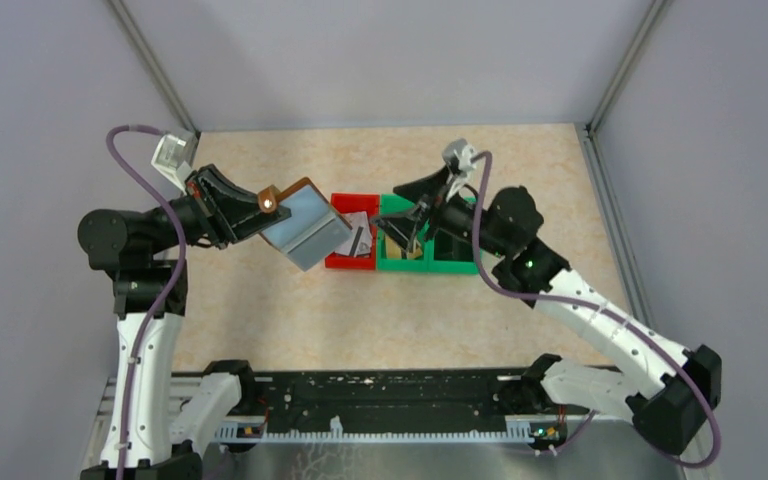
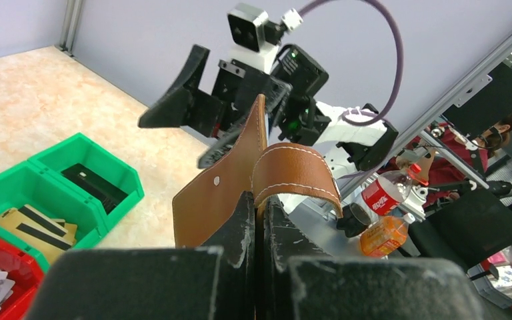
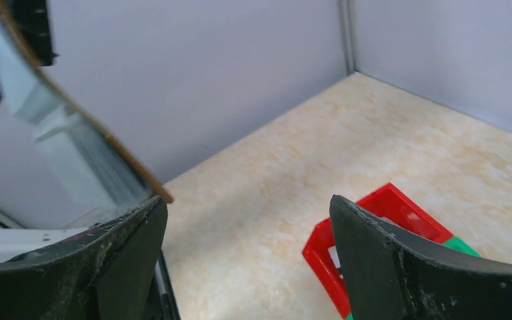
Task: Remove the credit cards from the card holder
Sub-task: Remove the credit card from the card holder.
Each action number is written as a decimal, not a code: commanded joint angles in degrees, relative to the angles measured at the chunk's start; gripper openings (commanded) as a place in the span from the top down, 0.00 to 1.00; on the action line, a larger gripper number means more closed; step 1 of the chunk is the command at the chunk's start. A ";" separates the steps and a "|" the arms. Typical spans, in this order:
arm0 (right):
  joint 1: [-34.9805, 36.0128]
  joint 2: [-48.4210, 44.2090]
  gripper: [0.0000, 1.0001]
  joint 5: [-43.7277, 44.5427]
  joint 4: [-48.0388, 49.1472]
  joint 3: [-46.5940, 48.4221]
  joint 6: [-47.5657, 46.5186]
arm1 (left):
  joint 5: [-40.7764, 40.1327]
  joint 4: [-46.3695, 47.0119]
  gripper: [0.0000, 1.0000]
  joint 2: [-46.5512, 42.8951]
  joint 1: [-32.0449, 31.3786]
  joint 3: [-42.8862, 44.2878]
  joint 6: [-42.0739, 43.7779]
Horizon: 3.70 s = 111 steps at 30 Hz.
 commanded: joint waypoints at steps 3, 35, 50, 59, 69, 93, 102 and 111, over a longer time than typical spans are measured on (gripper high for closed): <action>-0.03 -4.85 0.07 -9.80 24.59 -12.32 5.99 | 0.20 4.46 1.00 -0.07 0.32 -0.41 -3.18; 6.56 8.58 0.06 -7.87 27.26 -3.61 4.42 | 0.52 4.22 1.00 -0.55 0.28 -0.58 -4.64; 6.67 9.23 0.07 -20.56 22.83 -2.04 4.20 | 0.91 4.18 1.00 -0.45 0.30 -0.92 -3.84; 6.68 8.08 0.07 -22.87 17.31 -0.93 0.11 | 0.79 4.26 1.00 -0.31 0.31 -0.68 -3.76; 6.69 11.15 0.09 -22.54 21.79 1.81 3.58 | 0.92 3.99 1.00 -0.22 0.32 -0.33 -3.75; 7.92 14.99 0.15 -14.90 24.63 7.77 2.72 | 0.90 4.09 1.00 0.24 0.32 0.83 -5.25; 10.73 18.65 0.15 -22.08 28.95 11.65 5.17 | 1.54 4.37 1.00 0.07 0.26 -0.42 -5.26; 11.07 19.63 0.25 -22.98 31.93 13.59 8.69 | 2.40 4.75 1.00 -0.41 0.31 -2.33 -5.41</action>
